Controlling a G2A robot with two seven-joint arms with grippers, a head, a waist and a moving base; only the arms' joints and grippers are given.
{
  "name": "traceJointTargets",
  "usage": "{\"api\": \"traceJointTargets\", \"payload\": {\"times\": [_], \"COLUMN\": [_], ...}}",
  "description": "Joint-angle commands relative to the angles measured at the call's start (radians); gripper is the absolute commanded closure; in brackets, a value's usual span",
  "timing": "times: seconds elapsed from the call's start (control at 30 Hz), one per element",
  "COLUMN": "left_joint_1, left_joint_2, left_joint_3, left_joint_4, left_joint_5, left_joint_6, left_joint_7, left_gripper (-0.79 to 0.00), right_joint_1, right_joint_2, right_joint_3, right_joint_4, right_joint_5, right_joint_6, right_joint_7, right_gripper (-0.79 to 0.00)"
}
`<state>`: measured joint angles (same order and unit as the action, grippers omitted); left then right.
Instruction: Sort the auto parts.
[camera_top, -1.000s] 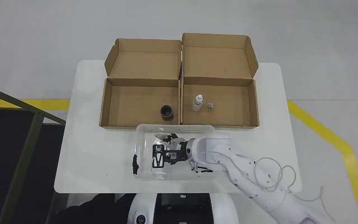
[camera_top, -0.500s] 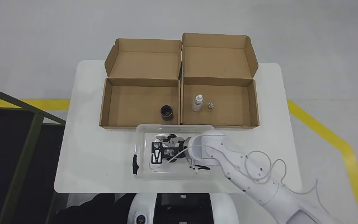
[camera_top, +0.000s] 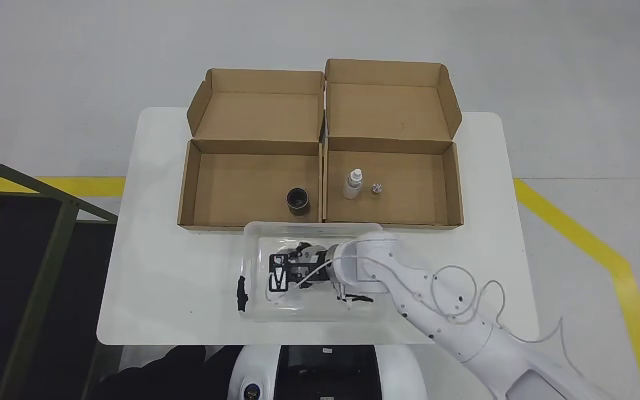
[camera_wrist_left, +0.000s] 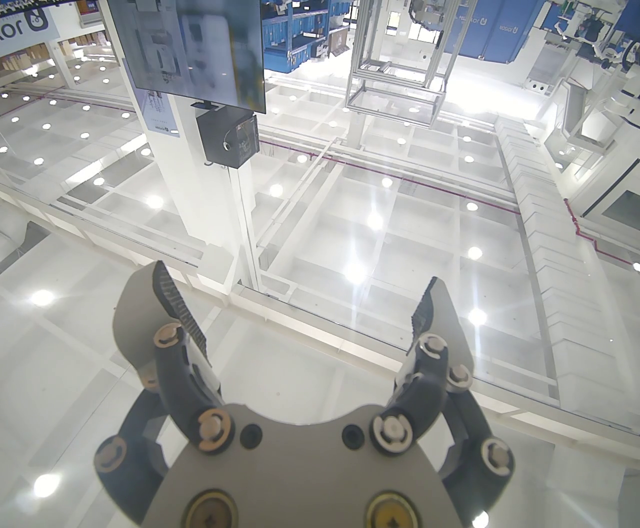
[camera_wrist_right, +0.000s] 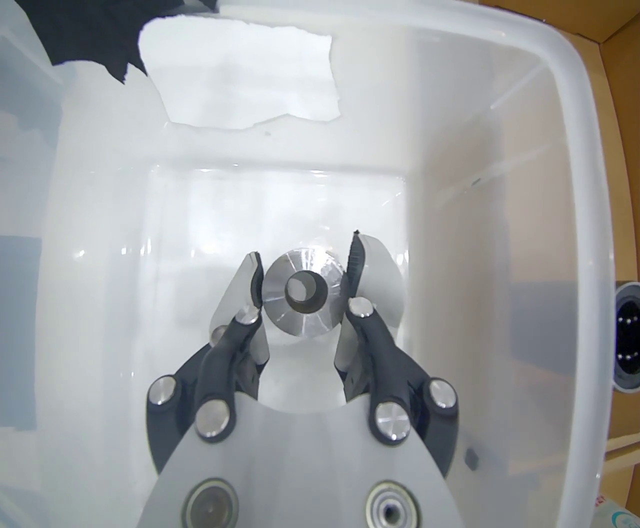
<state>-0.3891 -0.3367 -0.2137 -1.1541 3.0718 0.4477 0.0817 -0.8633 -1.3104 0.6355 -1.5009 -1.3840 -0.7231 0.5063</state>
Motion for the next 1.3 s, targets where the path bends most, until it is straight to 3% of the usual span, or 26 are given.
{"api": "traceJointTargets", "payload": {"times": [0.0,0.3,0.87,1.27], "left_joint_1": [0.0,0.0,0.0,0.0], "left_joint_2": [0.0,0.0,0.0,0.0], "left_joint_3": [0.0,0.0,0.0,0.0], "left_joint_4": [0.0,0.0,0.0,0.0], "left_joint_5": [0.0,0.0,0.0,0.0], "left_joint_6": [0.0,0.0,0.0,0.0], "left_joint_7": [0.0,0.0,0.0,0.0], "left_gripper": [-0.785,-0.785,-0.785,-0.785], "right_joint_1": [-0.001,-0.027,-0.137,-0.178], "right_joint_2": [0.0,0.012,0.068,0.094], "right_joint_3": [0.005,0.045,0.231,0.355], "right_joint_4": [-0.001,-0.062,-0.33,-0.465], "right_joint_5": [-0.002,0.016,0.147,0.235], "right_joint_6": [0.0,-0.032,-0.123,-0.126], "right_joint_7": [-0.007,-0.022,-0.047,-0.089], "right_gripper": [0.0,0.0,0.0,0.0]}}
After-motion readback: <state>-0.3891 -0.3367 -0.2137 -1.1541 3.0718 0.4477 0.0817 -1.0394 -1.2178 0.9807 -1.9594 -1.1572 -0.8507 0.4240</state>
